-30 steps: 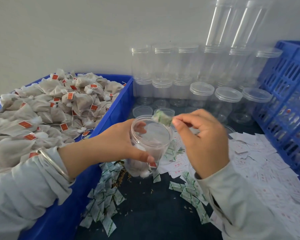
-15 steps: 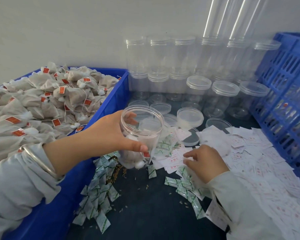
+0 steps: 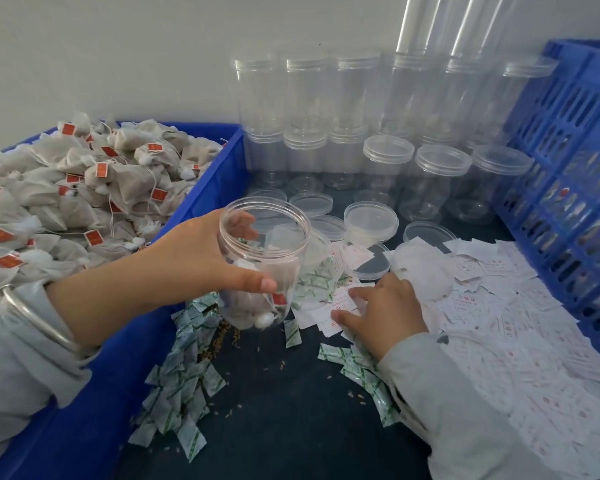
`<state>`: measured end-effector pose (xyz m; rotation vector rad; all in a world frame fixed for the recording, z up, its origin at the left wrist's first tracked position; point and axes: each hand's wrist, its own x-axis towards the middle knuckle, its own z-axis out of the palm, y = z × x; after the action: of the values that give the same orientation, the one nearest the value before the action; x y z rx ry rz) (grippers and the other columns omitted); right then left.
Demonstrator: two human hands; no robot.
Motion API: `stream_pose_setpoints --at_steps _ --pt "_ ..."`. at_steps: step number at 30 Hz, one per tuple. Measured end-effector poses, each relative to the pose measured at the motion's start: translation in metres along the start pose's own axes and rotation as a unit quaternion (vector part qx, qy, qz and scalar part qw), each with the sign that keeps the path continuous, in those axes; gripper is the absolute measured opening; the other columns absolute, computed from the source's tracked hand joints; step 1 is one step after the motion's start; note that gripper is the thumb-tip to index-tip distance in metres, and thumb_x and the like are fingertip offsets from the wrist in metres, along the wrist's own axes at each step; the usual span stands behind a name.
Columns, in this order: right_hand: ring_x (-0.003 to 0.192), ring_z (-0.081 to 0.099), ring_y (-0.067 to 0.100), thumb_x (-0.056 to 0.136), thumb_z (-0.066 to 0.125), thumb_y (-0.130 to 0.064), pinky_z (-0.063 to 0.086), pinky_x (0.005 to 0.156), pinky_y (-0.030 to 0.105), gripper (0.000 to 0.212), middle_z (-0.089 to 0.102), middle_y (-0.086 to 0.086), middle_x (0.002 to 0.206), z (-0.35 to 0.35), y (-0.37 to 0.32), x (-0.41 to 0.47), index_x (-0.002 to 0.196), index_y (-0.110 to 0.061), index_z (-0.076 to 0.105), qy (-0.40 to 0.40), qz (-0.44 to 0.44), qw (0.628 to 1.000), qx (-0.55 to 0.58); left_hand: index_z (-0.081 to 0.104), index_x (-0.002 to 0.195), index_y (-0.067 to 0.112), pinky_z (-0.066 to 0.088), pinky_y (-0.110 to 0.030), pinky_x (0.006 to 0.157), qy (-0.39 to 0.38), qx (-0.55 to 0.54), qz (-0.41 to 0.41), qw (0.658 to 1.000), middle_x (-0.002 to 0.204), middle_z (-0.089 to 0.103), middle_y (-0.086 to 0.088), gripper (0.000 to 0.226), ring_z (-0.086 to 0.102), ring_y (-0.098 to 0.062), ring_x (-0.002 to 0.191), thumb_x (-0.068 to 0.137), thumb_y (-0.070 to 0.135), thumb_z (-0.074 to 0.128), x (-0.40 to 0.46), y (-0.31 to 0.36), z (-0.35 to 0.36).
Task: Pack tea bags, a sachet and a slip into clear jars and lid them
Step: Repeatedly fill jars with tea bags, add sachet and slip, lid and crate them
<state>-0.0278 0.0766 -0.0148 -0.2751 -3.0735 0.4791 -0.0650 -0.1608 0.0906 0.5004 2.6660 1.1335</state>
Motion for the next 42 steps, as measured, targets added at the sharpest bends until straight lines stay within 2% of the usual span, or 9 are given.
stream_pose_setpoints --at_steps 3,6,16,19,23,30,35,42 --pt "0.113 0.037 0.026 0.079 0.057 -0.065 0.035 0.093 0.034 0.049 0.049 0.004 0.116 0.005 -0.004 0.004 0.115 -0.033 0.066 0.021 0.009 1.0 -0.009 0.045 0.106 0.054 0.038 -0.01 0.08 -0.002 -0.007 0.001 1.0 0.099 0.057 0.043 0.101 0.053 0.022 0.094 0.013 0.084 0.071 0.0 0.001 0.0" --pt "0.115 0.039 0.026 0.08 0.06 -0.062 0.035 0.093 0.035 0.044 0.052 0.004 0.116 0.007 -0.006 0.008 0.112 -0.033 0.068 0.018 0.023 0.999 0.016 0.043 0.114 0.051 0.038 -0.011 0.081 -0.002 -0.007 0.0 1.0 0.102 0.058 0.039 0.108 0.054 0.019 0.096 0.015 0.083 0.072 0.0 0.001 0.0" --pt "0.107 0.045 0.025 0.088 0.061 -0.041 0.038 0.089 0.034 0.016 0.059 0.002 0.107 0.009 -0.004 0.009 0.093 -0.034 0.075 0.054 0.04 0.994 0.084 0.042 0.119 0.048 0.038 -0.011 0.08 0.001 0.005 0.001 1.0 0.107 0.058 0.034 0.111 0.054 0.012 0.099 0.018 0.081 0.072 0.001 0.0 0.001" --pt "0.108 0.045 0.025 0.088 0.061 -0.044 0.036 0.088 0.034 0.019 0.055 0.001 0.107 0.009 -0.004 0.009 0.097 -0.035 0.074 0.066 0.042 0.994 0.081 0.042 0.121 0.045 0.037 -0.01 0.078 0.004 0.008 0.004 1.0 0.107 0.056 0.033 0.103 0.053 0.013 0.099 0.03 0.075 0.078 0.001 0.0 0.001" --pt "0.113 0.043 0.023 0.08 0.061 -0.061 0.035 0.09 0.035 0.036 0.054 -0.001 0.113 0.01 -0.007 0.009 0.106 -0.039 0.07 0.035 0.051 0.997 0.046 0.043 0.122 0.044 0.037 -0.01 0.078 0.005 -0.001 0.006 1.0 0.107 0.056 0.032 0.099 0.052 0.013 0.099 0.034 0.067 0.081 0.002 0.001 0.001" --pt "0.115 0.042 0.023 0.086 0.059 -0.054 0.033 0.089 0.035 0.025 0.055 -0.003 0.113 0.01 -0.007 0.012 0.102 -0.04 0.071 0.029 0.058 0.996 0.065 0.041 0.119 0.044 0.036 -0.008 0.073 0.009 0.005 0.005 1.0 0.107 0.056 0.032 0.096 0.053 0.014 0.095 0.032 0.066 0.074 0.001 0.003 0.002" --pt "0.111 0.044 0.023 0.089 0.057 -0.049 0.033 0.086 0.035 0.02 0.056 -0.002 0.112 0.008 -0.007 0.01 0.097 -0.04 0.073 0.042 0.062 0.995 0.064 0.04 0.122 0.042 0.034 -0.006 0.075 0.006 0.02 0.012 1.0 0.107 0.053 0.033 0.097 0.048 0.016 0.097 0.034 0.066 0.073 0.0 0.004 0.002" --pt "0.099 0.047 0.023 0.09 0.058 -0.044 0.037 0.081 0.034 0.02 0.059 0.0 0.101 -0.017 0.006 0.003 0.102 -0.036 0.072 0.136 0.066 0.987 0.061 0.038 0.118 0.045 0.034 -0.007 0.078 -0.002 0.03 0.013 0.999 0.107 0.051 0.034 0.093 0.048 0.015 0.098 0.034 0.066 0.074 0.0 0.005 0.001"
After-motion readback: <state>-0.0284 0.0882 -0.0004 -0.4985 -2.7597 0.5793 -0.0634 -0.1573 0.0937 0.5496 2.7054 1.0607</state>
